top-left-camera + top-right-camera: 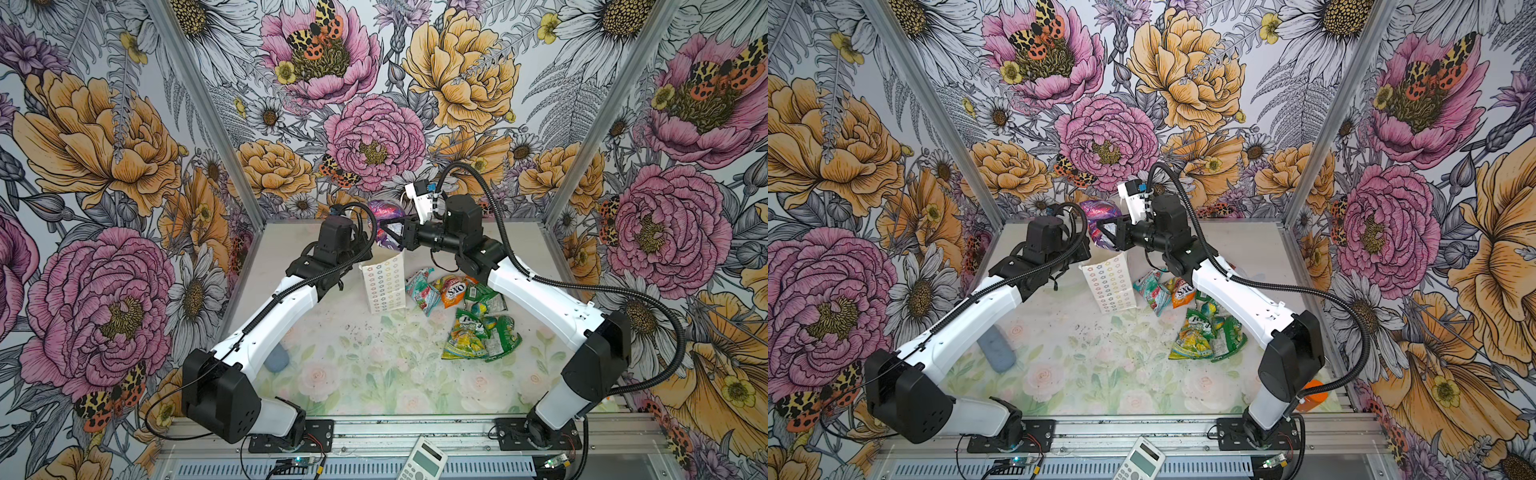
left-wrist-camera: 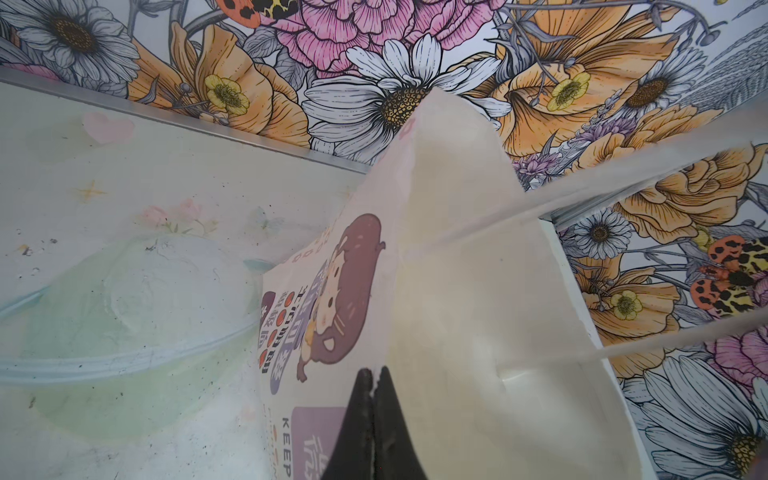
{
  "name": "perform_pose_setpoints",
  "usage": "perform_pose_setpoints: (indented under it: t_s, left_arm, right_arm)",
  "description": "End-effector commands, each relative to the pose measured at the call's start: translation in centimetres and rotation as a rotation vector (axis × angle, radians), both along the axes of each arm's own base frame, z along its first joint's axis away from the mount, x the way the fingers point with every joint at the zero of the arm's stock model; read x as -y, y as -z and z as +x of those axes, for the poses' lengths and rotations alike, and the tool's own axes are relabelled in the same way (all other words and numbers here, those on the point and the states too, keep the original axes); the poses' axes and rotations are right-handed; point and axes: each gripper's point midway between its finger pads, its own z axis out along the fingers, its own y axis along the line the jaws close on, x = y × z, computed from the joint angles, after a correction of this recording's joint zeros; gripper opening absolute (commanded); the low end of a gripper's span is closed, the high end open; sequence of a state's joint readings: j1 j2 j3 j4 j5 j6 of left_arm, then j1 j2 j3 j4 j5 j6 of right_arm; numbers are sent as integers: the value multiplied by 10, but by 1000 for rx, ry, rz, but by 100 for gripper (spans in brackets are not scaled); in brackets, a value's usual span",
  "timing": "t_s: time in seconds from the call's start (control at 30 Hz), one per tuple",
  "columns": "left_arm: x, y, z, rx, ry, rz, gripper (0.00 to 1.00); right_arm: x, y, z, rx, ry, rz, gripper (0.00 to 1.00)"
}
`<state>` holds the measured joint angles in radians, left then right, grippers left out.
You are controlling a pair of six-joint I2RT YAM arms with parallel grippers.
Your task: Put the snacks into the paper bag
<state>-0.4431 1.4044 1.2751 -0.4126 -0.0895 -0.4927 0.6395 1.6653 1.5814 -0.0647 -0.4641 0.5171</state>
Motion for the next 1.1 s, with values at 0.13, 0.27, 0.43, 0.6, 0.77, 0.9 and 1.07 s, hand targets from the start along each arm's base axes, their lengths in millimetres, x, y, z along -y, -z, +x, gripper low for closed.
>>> perform_pose_setpoints:
  t_s: [0.13, 0.27, 0.43, 0.6, 0.77, 0.9, 1.07]
  left_arm:
    - [2, -13, 2, 47, -10, -35, 0]
    - [4, -14, 3, 47, -9, -40, 0]
    - [4, -12, 2, 42, -10, -41, 0]
    - [6, -12, 3, 40, -12, -44, 0]
    - [9, -9, 5, 30, -5, -44, 0]
    - [11, -5, 6, 23, -4, -40, 0]
    - [9, -5, 6, 27, -14, -33, 0]
  right_arm:
    - [-5, -27, 10, 57, 84, 53, 24]
    - [-4, -19, 14, 38, 114, 35, 24]
    - [4, -5, 28, 10, 205, 5, 24]
    - [2, 11, 37, -35, 235, -14, 24]
    - [1, 20, 42, -60, 258, -39, 24]
    - [0, 25, 44, -70, 271, -56, 24]
    - [3, 28, 46, -65, 310, -96, 26]
